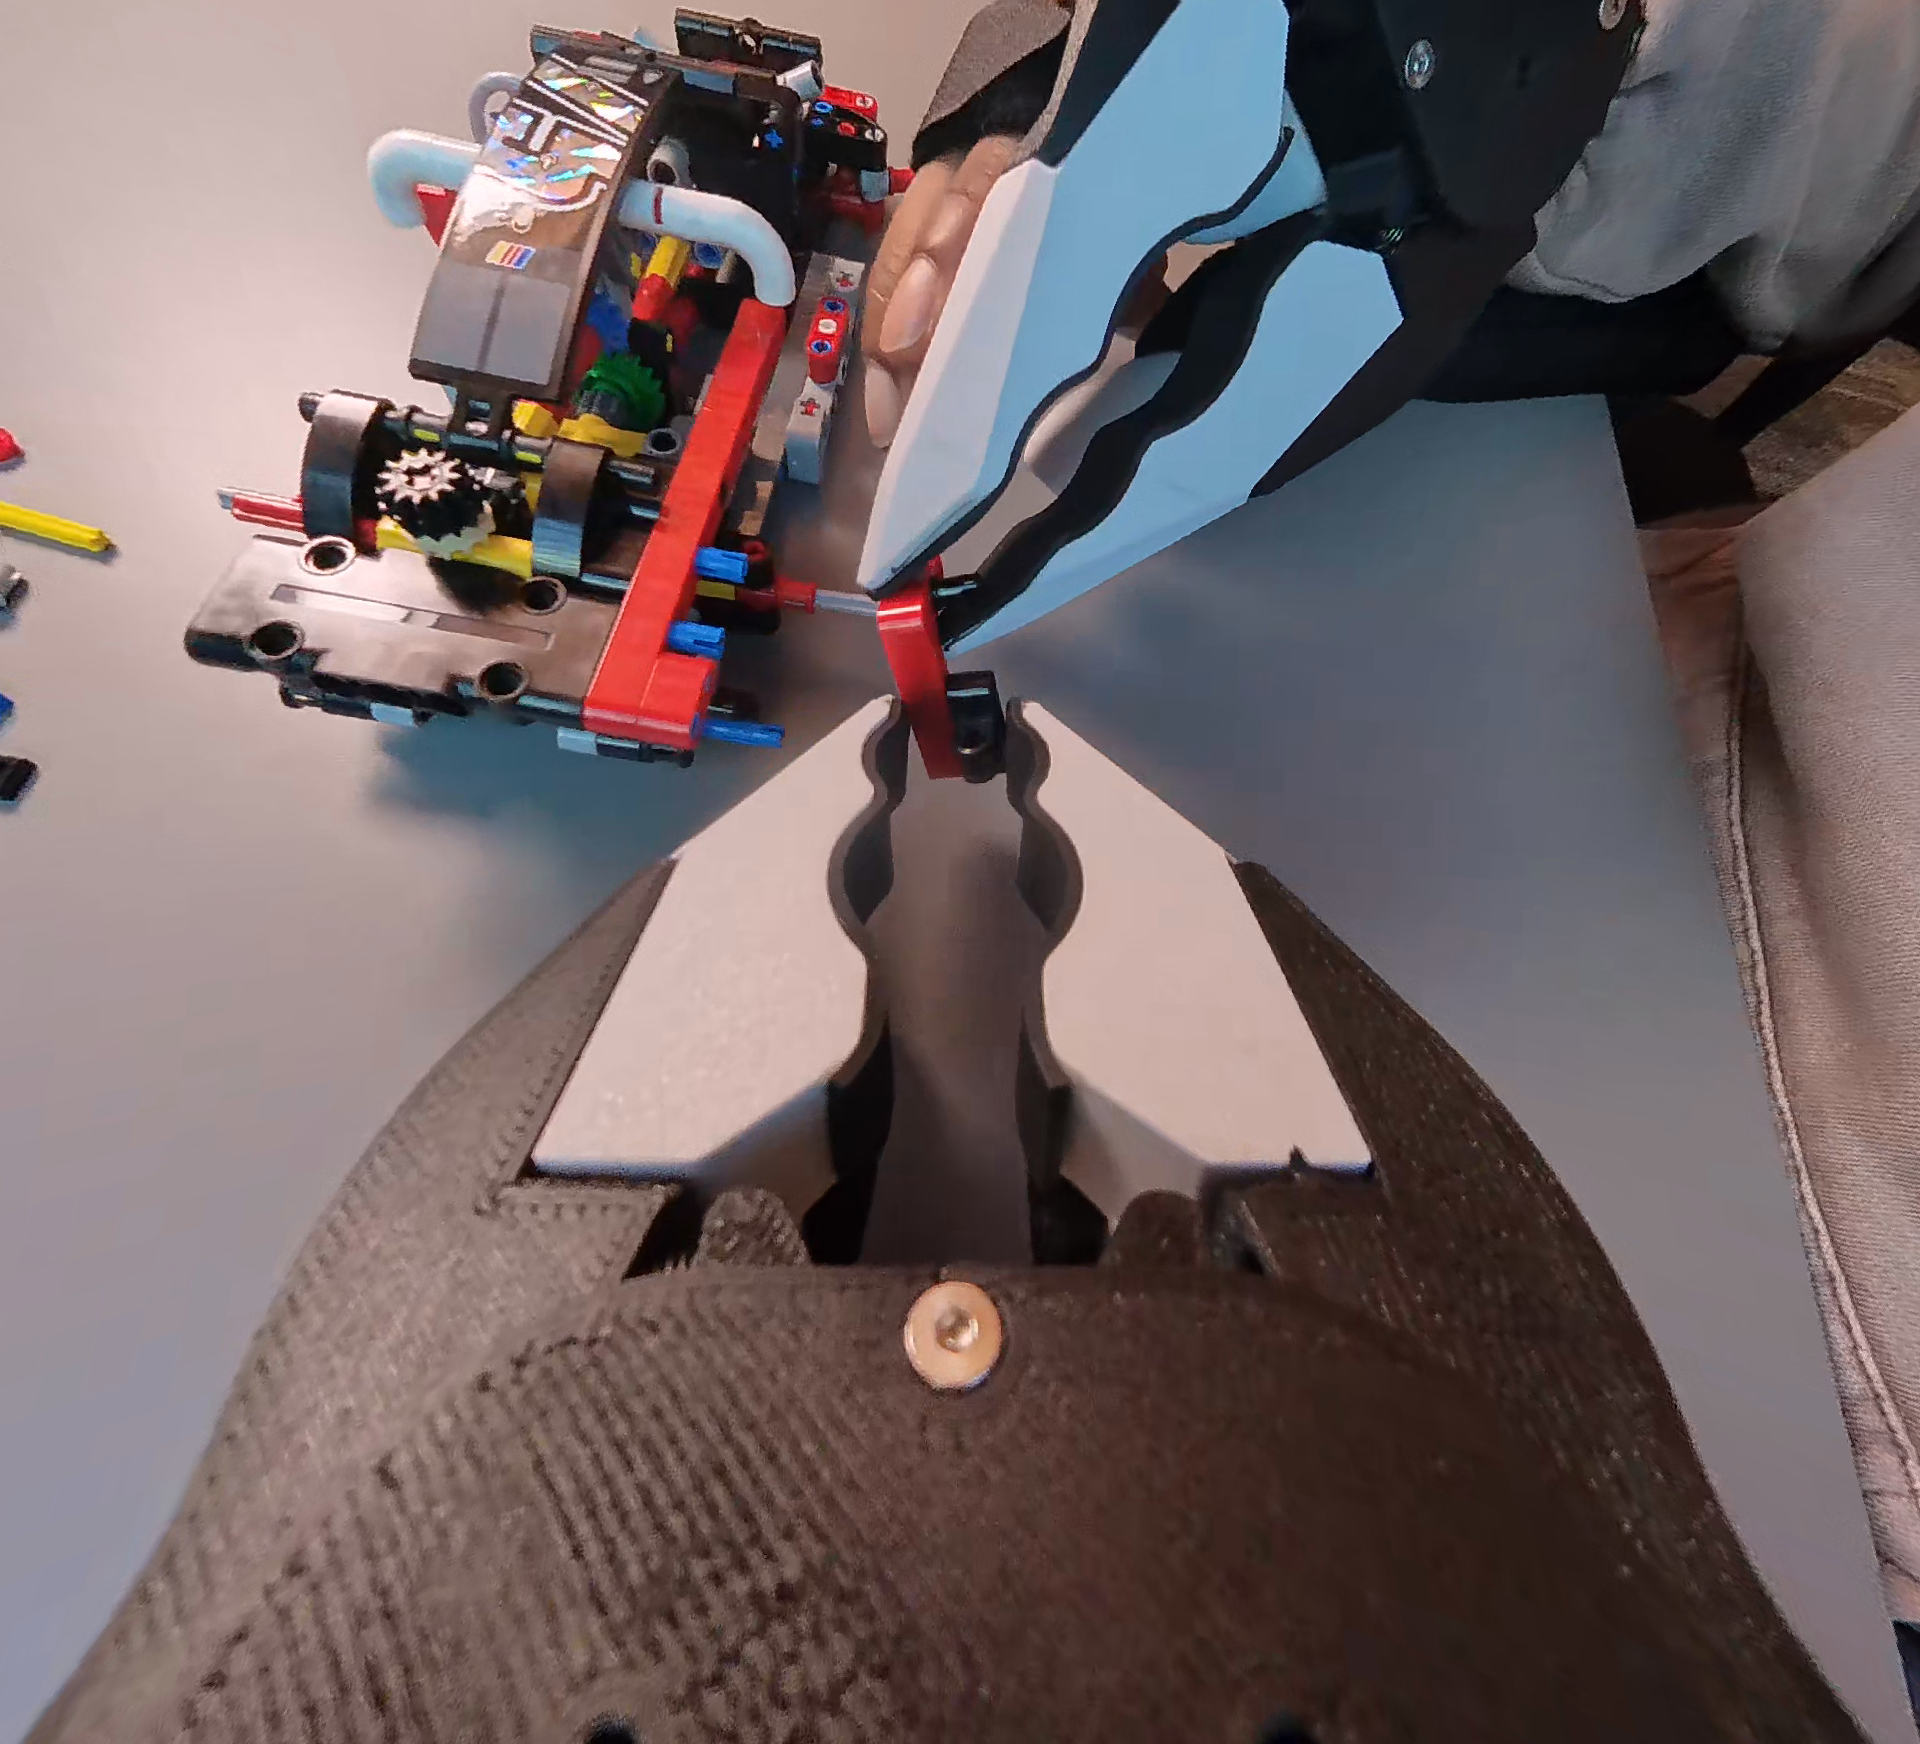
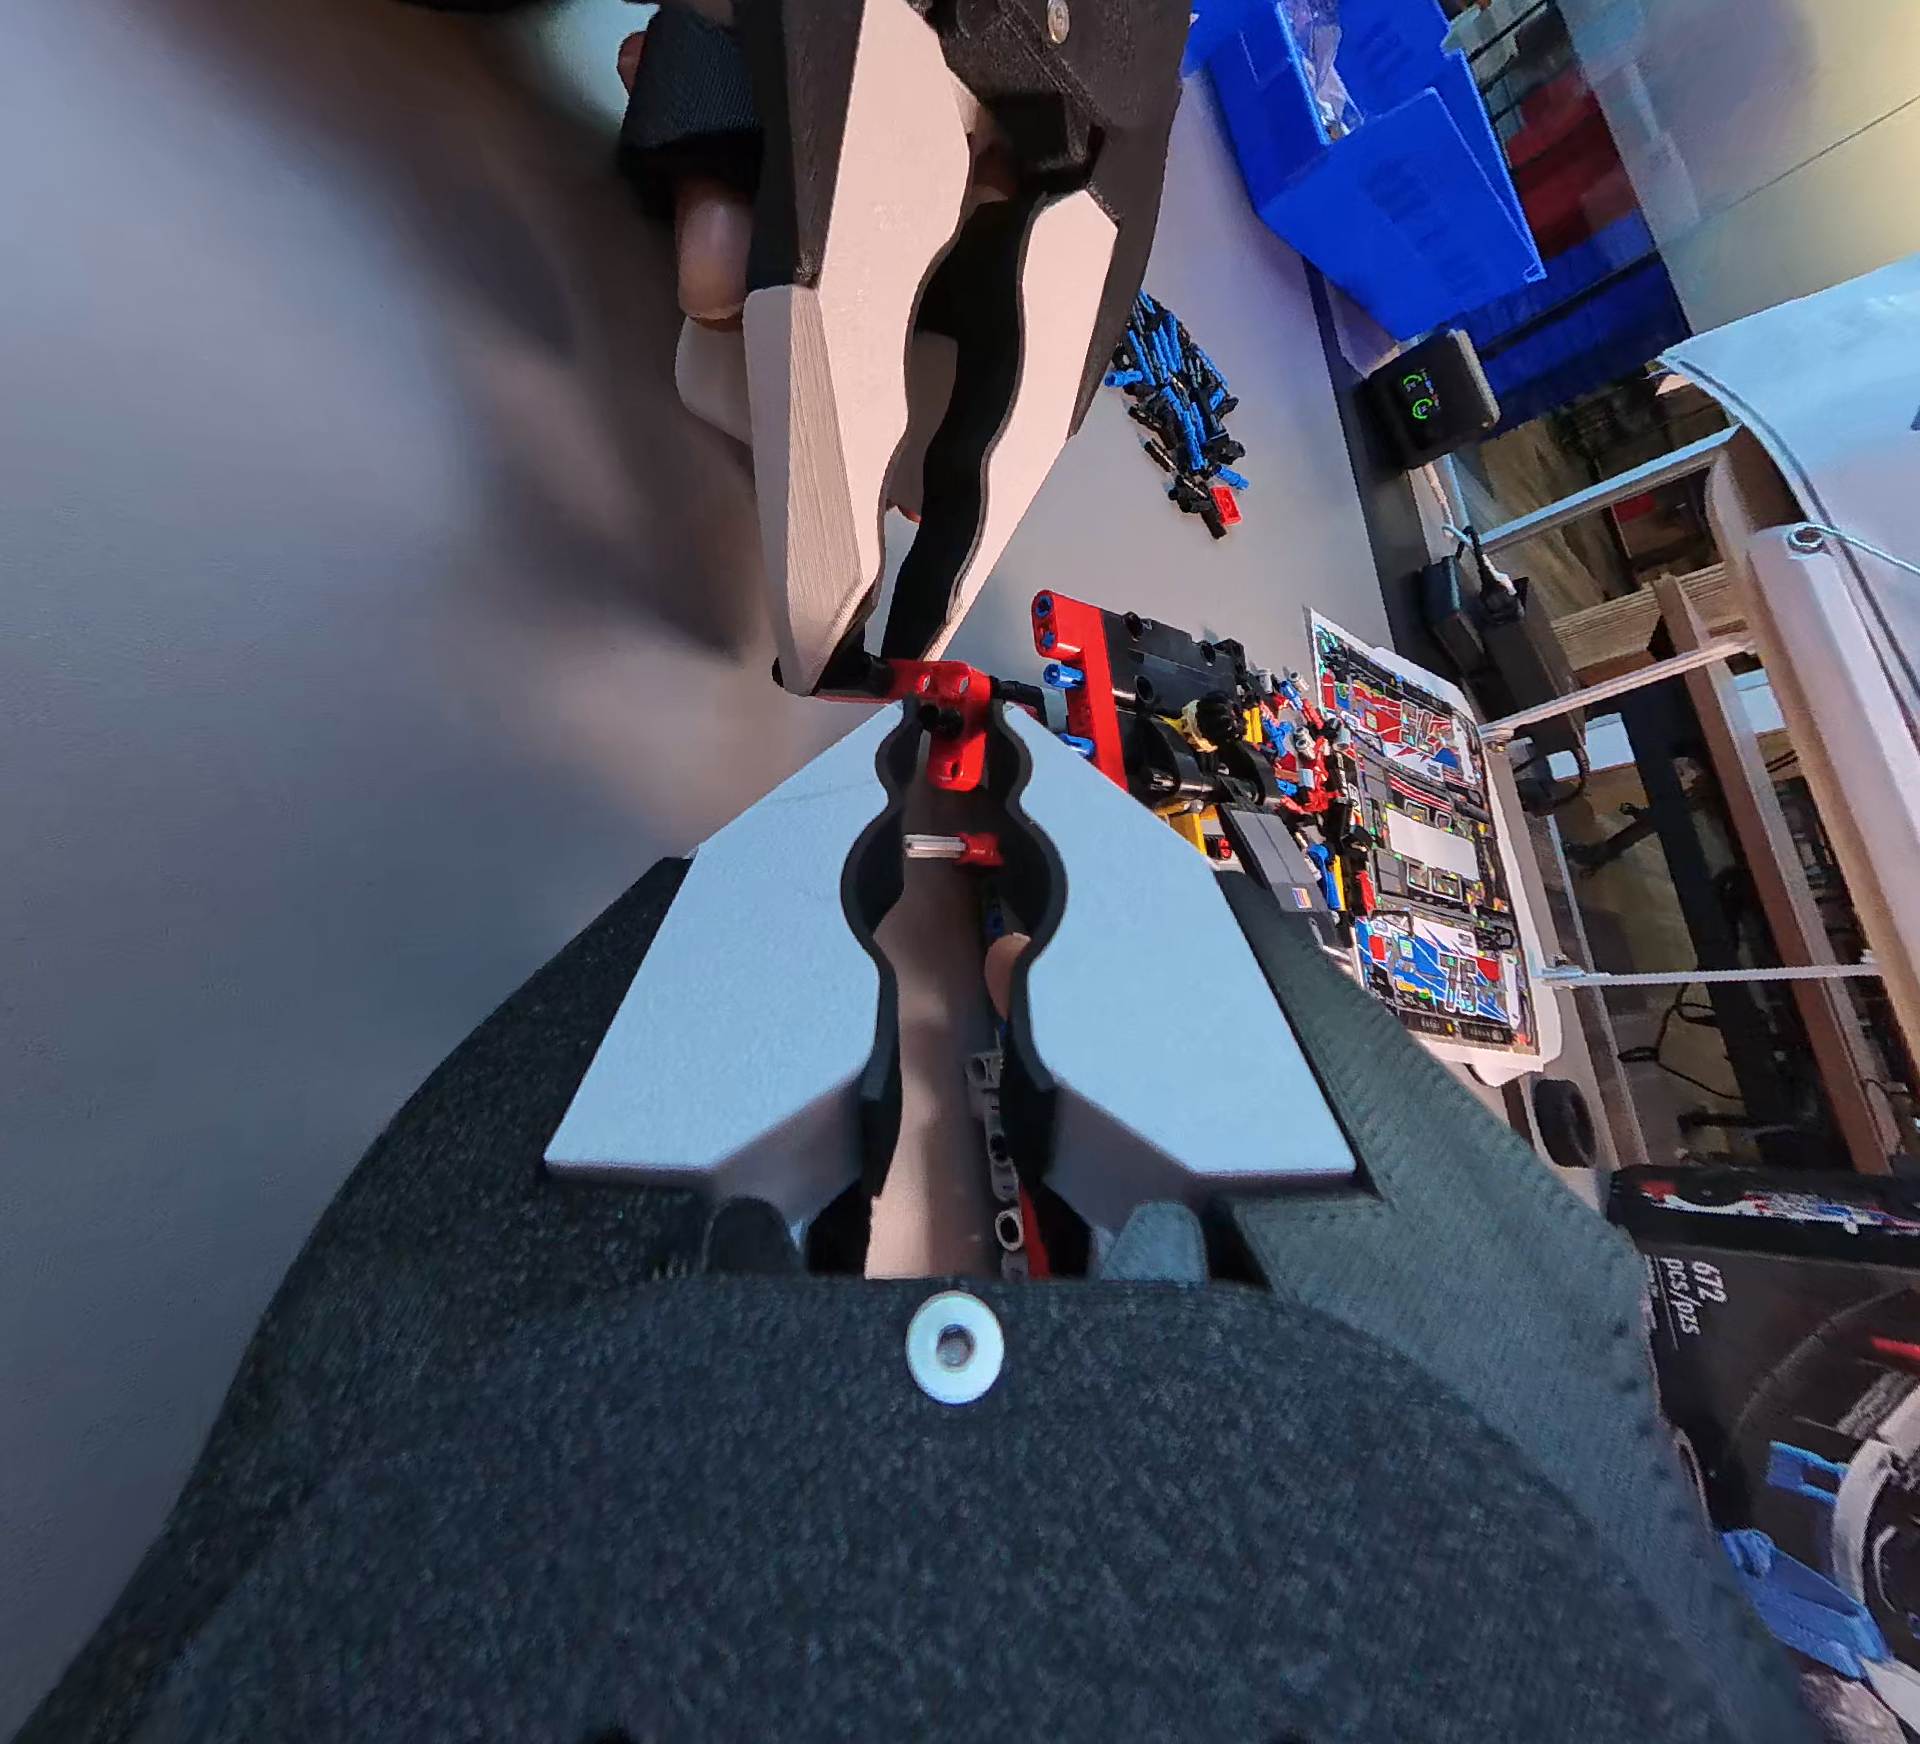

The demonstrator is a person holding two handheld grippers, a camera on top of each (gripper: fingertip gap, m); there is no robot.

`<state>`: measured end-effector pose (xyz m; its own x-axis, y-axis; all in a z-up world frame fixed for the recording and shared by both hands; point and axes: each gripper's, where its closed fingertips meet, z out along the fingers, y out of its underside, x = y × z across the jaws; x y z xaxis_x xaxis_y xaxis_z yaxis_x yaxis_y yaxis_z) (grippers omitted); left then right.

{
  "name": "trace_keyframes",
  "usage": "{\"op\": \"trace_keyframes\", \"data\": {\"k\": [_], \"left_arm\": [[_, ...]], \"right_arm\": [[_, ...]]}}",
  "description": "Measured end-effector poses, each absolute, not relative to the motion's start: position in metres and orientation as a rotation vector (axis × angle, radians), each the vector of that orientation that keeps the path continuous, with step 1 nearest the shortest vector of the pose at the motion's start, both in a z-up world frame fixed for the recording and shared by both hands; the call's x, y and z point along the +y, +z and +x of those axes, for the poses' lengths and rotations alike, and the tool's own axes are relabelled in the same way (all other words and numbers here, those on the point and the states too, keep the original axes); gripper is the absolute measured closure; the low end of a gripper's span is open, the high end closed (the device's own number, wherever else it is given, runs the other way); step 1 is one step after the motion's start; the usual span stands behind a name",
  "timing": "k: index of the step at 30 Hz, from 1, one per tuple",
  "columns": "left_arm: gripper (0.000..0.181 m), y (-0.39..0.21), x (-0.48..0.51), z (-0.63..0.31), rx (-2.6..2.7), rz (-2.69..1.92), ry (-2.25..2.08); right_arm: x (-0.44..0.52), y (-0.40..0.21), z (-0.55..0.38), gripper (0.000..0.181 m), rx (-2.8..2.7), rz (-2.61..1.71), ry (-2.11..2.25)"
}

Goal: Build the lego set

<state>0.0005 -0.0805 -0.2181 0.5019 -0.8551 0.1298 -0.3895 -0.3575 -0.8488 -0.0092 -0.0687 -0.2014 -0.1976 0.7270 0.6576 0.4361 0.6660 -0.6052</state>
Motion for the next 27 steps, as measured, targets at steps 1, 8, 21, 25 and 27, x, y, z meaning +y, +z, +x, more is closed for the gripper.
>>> {"op": "trace_keyframes", "data": {"k": [1,8,21,25,27], "left_arm": [[0.164,-0.219,-0.080,0.001,1.027,-1.954,-0.732],[0.165,-0.213,-0.074,-0.003,1.004,-1.904,-0.673],[0.165,-0.208,-0.074,0.001,1.017,-1.854,-0.674],[0.164,-0.215,-0.074,0.000,1.060,-1.875,-0.594],[0.163,-0.216,-0.074,-0.002,1.076,-1.871,-0.568]], "right_arm": [[-0.069,-0.202,-0.009,0.172,-1.840,-0.923,0.342],[-0.061,-0.198,-0.010,0.171,-1.806,-0.940,0.305],[-0.061,-0.191,-0.006,0.171,-1.803,-0.934,0.327],[-0.061,-0.197,-0.008,0.172,-1.846,-0.896,0.246],[-0.061,-0.199,-0.008,0.172,-1.850,-0.888,0.225]]}}
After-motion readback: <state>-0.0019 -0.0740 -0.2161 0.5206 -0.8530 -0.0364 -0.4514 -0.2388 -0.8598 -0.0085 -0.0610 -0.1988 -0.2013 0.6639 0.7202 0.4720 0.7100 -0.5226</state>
